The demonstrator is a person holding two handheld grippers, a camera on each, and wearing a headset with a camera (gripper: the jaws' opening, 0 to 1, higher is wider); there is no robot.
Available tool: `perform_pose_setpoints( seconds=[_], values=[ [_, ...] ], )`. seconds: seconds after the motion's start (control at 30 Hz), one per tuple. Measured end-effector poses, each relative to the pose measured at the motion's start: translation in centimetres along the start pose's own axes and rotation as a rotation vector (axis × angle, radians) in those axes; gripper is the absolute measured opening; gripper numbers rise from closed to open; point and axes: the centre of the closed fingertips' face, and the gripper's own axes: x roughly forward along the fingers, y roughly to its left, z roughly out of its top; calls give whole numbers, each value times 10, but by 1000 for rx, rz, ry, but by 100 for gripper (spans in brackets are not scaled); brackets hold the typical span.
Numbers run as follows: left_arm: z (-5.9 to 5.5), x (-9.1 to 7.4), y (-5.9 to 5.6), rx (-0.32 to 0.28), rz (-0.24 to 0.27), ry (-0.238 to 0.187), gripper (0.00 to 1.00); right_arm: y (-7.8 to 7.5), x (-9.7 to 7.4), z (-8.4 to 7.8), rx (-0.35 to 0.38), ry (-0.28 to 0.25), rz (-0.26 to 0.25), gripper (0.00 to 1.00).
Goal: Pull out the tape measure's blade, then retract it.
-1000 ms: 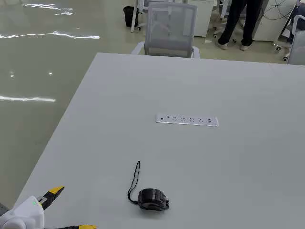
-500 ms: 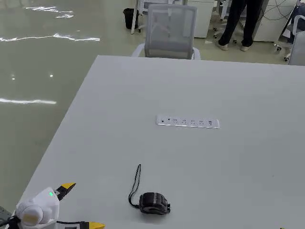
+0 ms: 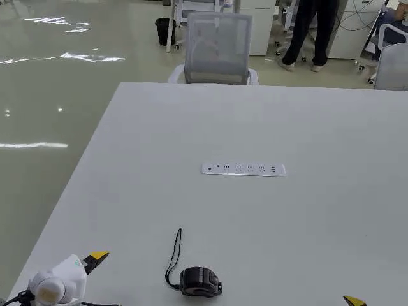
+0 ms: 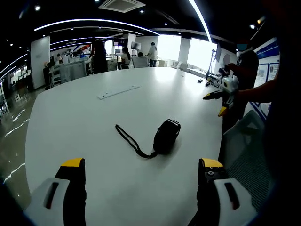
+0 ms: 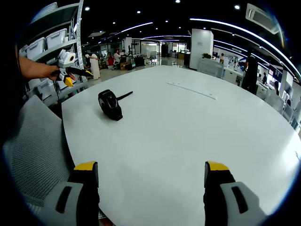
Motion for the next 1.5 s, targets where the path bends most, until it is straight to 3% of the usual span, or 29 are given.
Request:
perform_pose_setpoints(
  seconds=[0.27,0.63,0.83,0.97,1.0,1.2,1.5],
  values=[
    [9,12,-8,39,-36,8,99,9,16,15,-71,6,44,94],
    [17,27,-9,77,-61,24,99,19,41,32,-89,5,94,92],
    [19,40,-17,122,-98,61,99,27,57,39,-123,4,123,95],
    [24,46,-23,137,-115,61,99,31,66,46,-159,-13,139,95],
    [25,49,-24,149,-119,64,99,32,69,51,-172,-35,143,94],
    [31,61,-29,225,-145,89,98,48,80,59,-214,-29,227,87],
    [40,85,-42,304,-209,128,90,58,102,75,-279,-21,285,86]
  ],
)
